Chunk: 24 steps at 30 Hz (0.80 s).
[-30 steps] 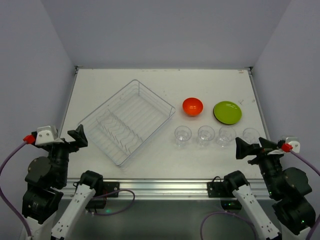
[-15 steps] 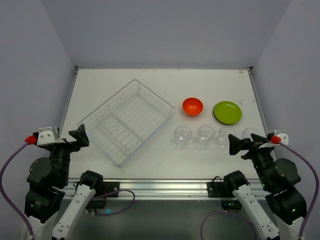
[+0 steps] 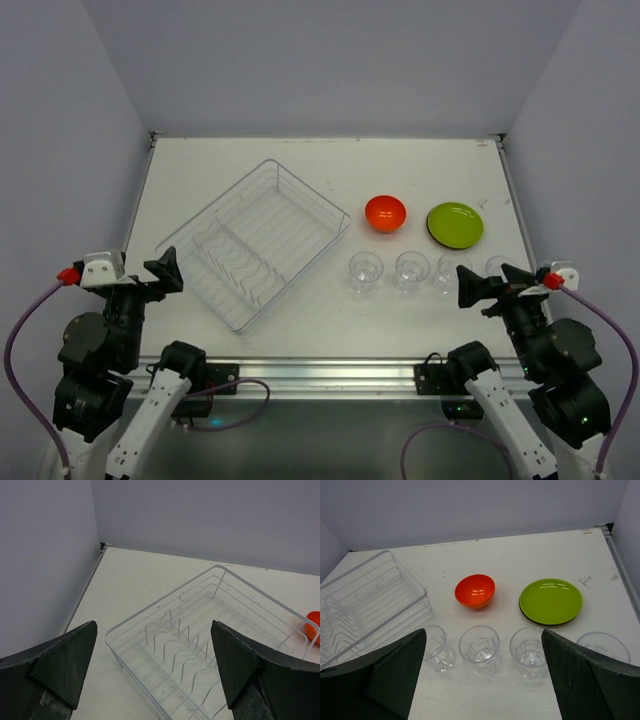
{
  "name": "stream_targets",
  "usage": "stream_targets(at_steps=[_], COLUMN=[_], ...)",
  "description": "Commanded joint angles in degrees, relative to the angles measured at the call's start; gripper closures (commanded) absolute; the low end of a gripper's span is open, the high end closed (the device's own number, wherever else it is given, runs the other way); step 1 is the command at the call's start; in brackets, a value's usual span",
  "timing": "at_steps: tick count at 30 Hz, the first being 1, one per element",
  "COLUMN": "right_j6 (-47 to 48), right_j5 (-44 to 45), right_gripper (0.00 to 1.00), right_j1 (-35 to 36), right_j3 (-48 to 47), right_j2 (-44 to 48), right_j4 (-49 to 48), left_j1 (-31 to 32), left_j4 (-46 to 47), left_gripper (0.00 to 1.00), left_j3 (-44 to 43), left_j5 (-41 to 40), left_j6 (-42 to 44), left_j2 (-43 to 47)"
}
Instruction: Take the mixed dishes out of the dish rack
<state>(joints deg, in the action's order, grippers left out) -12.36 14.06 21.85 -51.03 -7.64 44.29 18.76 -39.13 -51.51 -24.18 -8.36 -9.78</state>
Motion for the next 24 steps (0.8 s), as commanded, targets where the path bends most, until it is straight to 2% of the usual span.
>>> stream_targets(at_steps=[1, 24], right_j6=[1.0, -0.1], right_j5=[1.3, 1.9], right_gripper=[0.01, 0.01], right_j1=[0.2, 0.2], right_j3=[0.2, 1.1], right_j2=[-0.8, -1.0], right_j4=[-2.2, -1.5], left_j1=[-0.3, -0.4], left_j4=[3.3, 3.5], left_gripper=[0.0, 0.0], left_j3=[0.5, 0.7], left_j5=[3.0, 3.5], left_j6=[2.1, 2.4], left_j2=[0.0, 0.6])
